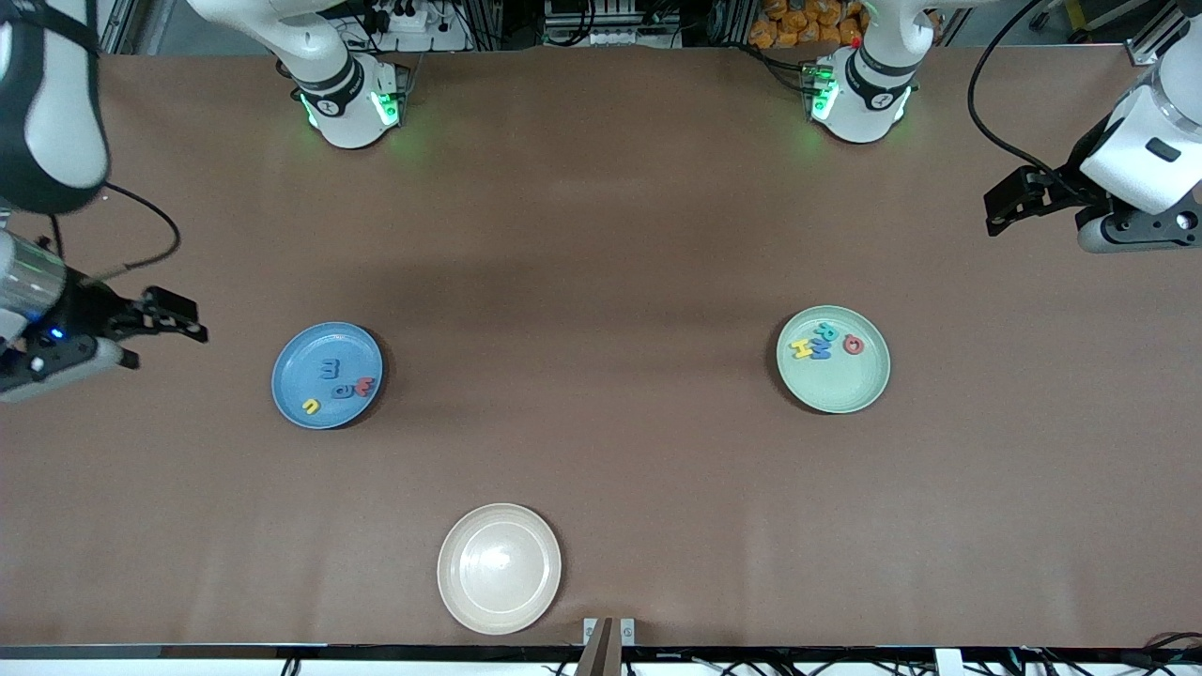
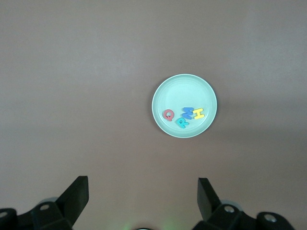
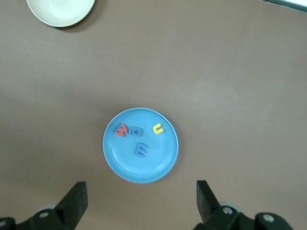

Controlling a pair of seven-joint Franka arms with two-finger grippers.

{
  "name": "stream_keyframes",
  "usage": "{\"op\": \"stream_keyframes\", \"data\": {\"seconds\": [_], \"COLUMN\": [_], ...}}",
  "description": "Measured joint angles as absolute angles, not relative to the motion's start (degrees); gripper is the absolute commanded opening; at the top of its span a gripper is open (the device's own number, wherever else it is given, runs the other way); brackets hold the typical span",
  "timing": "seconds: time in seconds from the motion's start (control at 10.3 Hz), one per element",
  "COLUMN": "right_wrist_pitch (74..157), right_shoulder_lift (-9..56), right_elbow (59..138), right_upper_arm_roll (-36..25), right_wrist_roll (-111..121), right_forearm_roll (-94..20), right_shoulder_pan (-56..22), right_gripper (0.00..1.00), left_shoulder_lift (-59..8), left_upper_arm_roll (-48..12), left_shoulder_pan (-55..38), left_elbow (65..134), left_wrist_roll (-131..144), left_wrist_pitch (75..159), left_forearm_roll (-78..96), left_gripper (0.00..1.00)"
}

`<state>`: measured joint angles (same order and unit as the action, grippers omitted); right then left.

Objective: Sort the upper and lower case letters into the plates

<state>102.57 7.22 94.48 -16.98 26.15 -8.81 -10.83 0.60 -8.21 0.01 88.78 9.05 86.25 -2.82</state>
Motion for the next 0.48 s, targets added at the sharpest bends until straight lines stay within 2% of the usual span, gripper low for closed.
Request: {"op": "stream_keyframes", "data": {"seconds": [0.48], "right_wrist_pitch": [95.9], "right_shoulder_lift": [-1.9], "right_elbow": [94.3], "right_upper_arm_roll": [-14.8], "right_wrist_roll": [18.4], "right_forearm_roll": [-2.0], "right_shoulder_pan": [-7.6], "right_gripper": [1.0], "left_shoulder_lift": [0.6], "left_upper_arm_roll": [-8.2], "left_shoulder_pan": [0.3], "left_elbow": [88.9], "left_wrist_roll": [9.0], "left_wrist_pitch": [87.3], "left_forearm_roll": [-2.8], "left_gripper": [1.0]}}
